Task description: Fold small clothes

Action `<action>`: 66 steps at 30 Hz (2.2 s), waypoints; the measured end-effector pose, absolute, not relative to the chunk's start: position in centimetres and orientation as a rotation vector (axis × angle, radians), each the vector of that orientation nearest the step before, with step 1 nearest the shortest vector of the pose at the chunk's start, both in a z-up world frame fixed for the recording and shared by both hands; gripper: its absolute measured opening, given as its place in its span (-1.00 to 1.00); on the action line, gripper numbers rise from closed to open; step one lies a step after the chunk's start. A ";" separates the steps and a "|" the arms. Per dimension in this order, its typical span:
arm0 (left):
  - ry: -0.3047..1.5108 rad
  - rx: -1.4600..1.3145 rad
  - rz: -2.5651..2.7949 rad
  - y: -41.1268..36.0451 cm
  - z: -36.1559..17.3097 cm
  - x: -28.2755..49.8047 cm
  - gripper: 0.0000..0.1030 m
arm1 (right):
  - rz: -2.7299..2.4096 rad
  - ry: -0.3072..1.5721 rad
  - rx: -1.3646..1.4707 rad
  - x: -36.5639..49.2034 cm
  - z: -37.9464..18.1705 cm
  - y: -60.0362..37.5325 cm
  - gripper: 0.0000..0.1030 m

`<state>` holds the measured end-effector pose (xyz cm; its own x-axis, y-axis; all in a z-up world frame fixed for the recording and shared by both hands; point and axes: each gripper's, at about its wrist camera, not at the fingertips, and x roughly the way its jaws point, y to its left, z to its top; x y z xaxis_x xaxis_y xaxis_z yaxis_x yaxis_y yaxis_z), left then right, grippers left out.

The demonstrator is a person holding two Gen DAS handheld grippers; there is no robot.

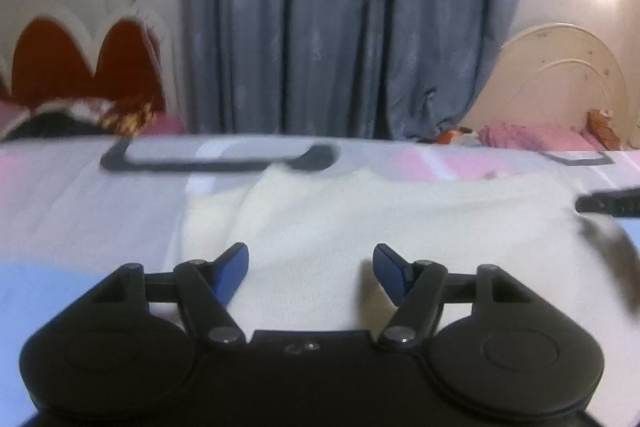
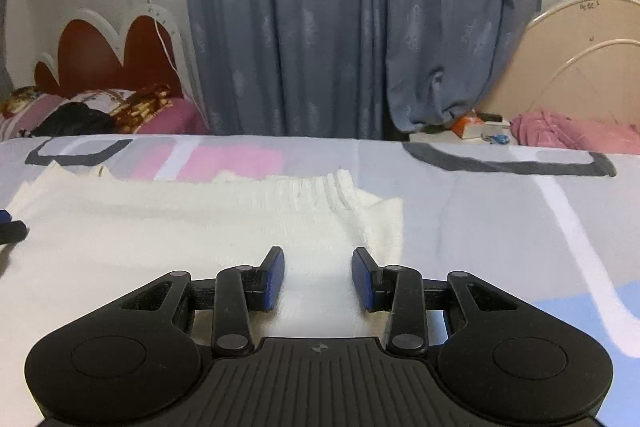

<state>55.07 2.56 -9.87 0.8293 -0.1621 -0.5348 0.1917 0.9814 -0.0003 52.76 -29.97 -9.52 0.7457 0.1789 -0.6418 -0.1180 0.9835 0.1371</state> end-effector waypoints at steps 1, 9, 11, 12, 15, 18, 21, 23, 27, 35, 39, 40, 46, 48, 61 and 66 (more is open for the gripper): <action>0.539 0.065 -0.234 1.3 -9.4 54.2 0.39 | 0.190 0.680 0.102 52.0 -8.7 -29.5 -0.29; 0.618 0.129 -0.316 -3.9 -12.1 51.9 0.42 | 0.424 0.681 -0.052 47.0 -10.0 -22.6 -0.29; 0.624 0.119 -0.311 -3.3 -11.3 51.3 0.36 | 0.411 0.692 -0.051 46.8 -9.6 -22.6 -0.29; 0.616 0.129 -0.309 -2.9 -11.1 50.7 0.37 | 0.407 0.697 -0.043 46.7 -9.2 -23.0 -0.29; 0.650 0.149 -0.259 -1.0 -11.8 50.1 0.41 | 0.360 0.710 -0.095 45.7 -9.2 -24.3 -0.29; 0.659 0.132 -0.216 1.5 -11.9 48.7 0.36 | 0.288 0.739 -0.035 45.2 -9.6 -28.0 -0.29; 0.632 0.090 -0.203 1.6 -10.5 46.7 0.33 | 0.268 0.734 -0.009 44.0 -8.1 -28.8 -0.29; 0.618 0.073 -0.238 0.4 -10.3 45.2 0.34 | 0.329 0.697 0.016 42.3 -6.6 -28.0 -0.29; 0.664 0.072 -0.275 -1.9 -11.7 43.3 0.34 | 0.440 0.728 -0.027 39.0 -6.7 -23.8 -0.29; 0.681 0.083 -0.223 1.9 -12.5 41.2 0.39 | 0.379 0.757 -0.086 36.1 -8.1 -24.5 -0.29; 0.689 0.092 -0.216 3.0 -12.4 41.2 0.39 | 0.325 0.779 -0.086 35.8 -8.2 -26.2 -0.29; 0.690 0.090 -0.213 3.0 -12.4 41.1 0.39 | 0.313 0.788 -0.071 36.0 -8.2 -26.6 -0.29; 0.687 0.070 -0.187 1.9 -11.3 41.2 0.34 | 0.258 0.729 -0.022 34.8 -5.4 -27.0 -0.29; 0.721 0.065 -0.178 2.0 -12.1 41.5 0.35 | 0.211 0.760 -0.015 35.6 -5.8 -27.6 -0.29; 0.707 0.081 -0.180 1.8 -12.5 41.4 0.40 | 0.192 0.801 0.009 35.6 -6.9 -28.9 -0.29; 0.708 0.077 -0.182 1.8 -12.5 41.4 0.40 | 0.198 0.817 0.019 35.6 -6.6 -29.3 -0.29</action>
<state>41.39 1.80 -12.49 0.7444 -0.1403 -0.6528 0.1923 0.9813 0.0083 35.65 -29.26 -6.64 0.6669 0.1829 -0.7224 -0.1683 0.9813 0.0930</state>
